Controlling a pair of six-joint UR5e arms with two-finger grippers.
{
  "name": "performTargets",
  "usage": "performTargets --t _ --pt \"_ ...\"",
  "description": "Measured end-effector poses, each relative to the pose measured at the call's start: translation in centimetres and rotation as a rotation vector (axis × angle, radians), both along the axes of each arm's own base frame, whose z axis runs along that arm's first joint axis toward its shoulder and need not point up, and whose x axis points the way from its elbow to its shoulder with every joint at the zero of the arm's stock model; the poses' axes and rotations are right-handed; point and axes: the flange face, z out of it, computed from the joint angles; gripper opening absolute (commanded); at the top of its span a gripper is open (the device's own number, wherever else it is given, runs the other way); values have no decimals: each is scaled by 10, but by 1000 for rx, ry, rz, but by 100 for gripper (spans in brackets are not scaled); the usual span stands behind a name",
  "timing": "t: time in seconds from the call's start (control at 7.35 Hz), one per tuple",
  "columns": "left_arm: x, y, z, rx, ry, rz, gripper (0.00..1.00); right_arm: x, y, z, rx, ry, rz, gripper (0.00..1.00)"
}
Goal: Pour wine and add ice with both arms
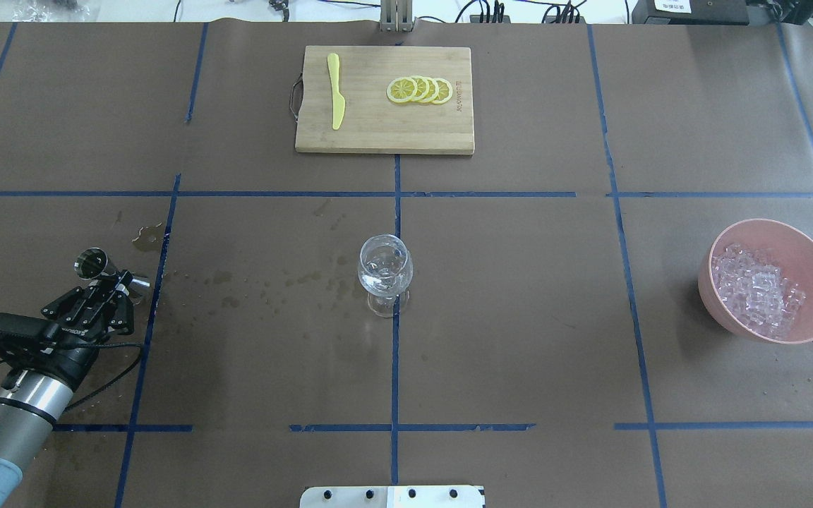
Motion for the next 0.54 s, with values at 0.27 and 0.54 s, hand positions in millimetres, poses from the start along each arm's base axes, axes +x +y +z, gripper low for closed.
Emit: performTargets --t 0.27,0.54 --pt "-10 1 -9 46 44 7 0 0 0 0 0 0 0 100" --pt "-17 3 -19 144 -73 19 0 1 0 -1 0 0 2 100"
